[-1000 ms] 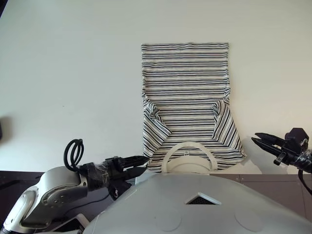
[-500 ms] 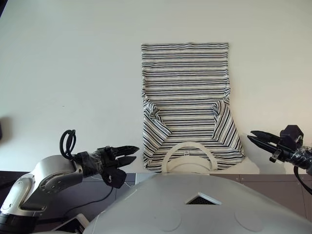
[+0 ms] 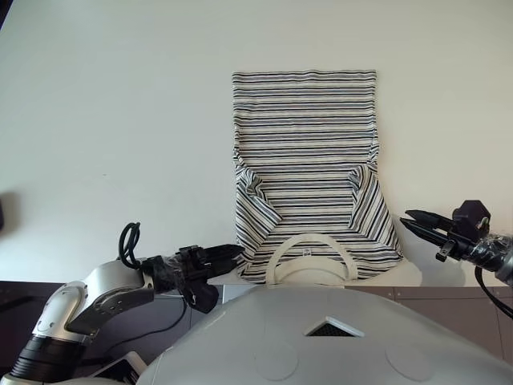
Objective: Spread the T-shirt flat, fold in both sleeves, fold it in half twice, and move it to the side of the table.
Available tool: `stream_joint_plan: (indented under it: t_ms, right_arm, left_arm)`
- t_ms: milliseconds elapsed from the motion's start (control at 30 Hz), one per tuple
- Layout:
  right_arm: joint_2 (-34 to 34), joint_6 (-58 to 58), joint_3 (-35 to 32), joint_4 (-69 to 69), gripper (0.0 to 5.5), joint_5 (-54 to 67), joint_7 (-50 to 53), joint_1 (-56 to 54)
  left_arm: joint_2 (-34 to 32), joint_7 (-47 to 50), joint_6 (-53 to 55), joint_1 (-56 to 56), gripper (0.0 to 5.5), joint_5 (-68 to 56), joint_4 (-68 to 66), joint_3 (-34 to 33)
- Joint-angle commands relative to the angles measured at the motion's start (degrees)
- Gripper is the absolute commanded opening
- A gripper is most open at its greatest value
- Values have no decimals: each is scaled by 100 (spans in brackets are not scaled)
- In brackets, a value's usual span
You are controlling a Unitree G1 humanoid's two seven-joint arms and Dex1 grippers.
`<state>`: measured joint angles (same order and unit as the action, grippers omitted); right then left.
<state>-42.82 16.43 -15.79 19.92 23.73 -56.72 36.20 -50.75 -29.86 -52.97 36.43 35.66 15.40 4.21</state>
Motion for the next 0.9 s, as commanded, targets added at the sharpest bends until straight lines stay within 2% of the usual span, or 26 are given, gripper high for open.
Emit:
stream_joint_plan:
  t_ms: [33,433,533,667,833,900]
  right_arm:
    - [-33,37,42,-36,94,-43,10,-77]
    - [25,-122,173,-195,94,-197,51,-90]
    - [-1,-183,222,-294,94,-263,33,-122]
    - [-37,-260,194,-262,94,-282,-4,-20]
    - [-197,-630,152,-208,94,-584,-53,116]
    - [-271,-1121,82,-214,94,-889,-50,206]
  left_arm:
    - [35,300,-62,-92,189,631,-438,158]
    - [-195,760,-439,-454,189,877,-963,751]
    - [-337,736,-452,-274,106,758,-879,818]
    - [-513,750,-334,-98,22,692,-815,803]
    - [-484,455,181,2,14,325,-297,751]
    - [-463,378,351,62,14,240,-162,739]
